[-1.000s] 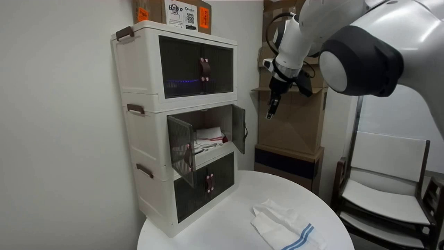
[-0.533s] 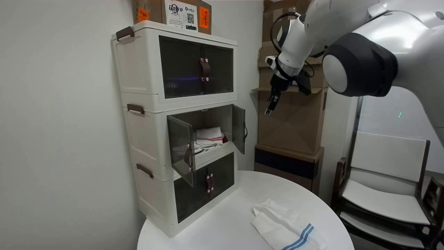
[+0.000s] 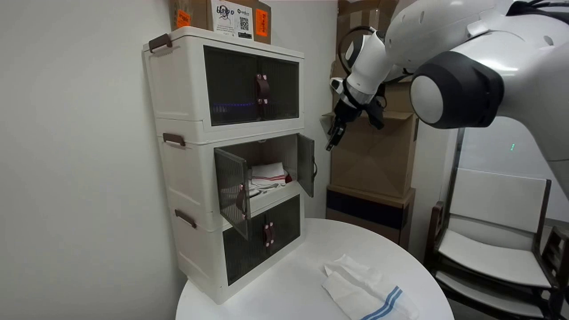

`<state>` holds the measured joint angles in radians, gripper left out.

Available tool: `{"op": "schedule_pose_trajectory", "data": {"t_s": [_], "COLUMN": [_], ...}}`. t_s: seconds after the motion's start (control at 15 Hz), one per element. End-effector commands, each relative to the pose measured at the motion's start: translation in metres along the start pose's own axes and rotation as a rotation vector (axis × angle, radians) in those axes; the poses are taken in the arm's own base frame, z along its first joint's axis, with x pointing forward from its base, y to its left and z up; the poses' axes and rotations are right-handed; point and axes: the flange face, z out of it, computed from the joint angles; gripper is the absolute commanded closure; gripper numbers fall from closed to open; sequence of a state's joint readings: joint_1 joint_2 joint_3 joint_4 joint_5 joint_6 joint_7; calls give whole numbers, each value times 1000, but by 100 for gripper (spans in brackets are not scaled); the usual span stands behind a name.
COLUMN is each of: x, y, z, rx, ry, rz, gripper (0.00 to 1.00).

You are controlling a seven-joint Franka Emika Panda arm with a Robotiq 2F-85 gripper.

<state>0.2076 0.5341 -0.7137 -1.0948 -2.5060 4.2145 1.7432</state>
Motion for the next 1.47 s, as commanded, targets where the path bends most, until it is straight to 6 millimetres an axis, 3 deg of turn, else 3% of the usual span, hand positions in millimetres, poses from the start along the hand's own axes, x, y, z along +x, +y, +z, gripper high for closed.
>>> {"op": "schedule_pose_trajectory", "data": {"t_s": [0.0,0.4,0.8,1.13,1.4], "x": [8,29,75,112,110], "y": [4,-16,-47,-27,-21], "z": [9,26,34,14,3], "rx": [22,106,193,87,39], "ry": [20,125,265,347,275], "rz": [-12,-102,-168,-83,49], "gripper": [0,0,0,0,0]}}
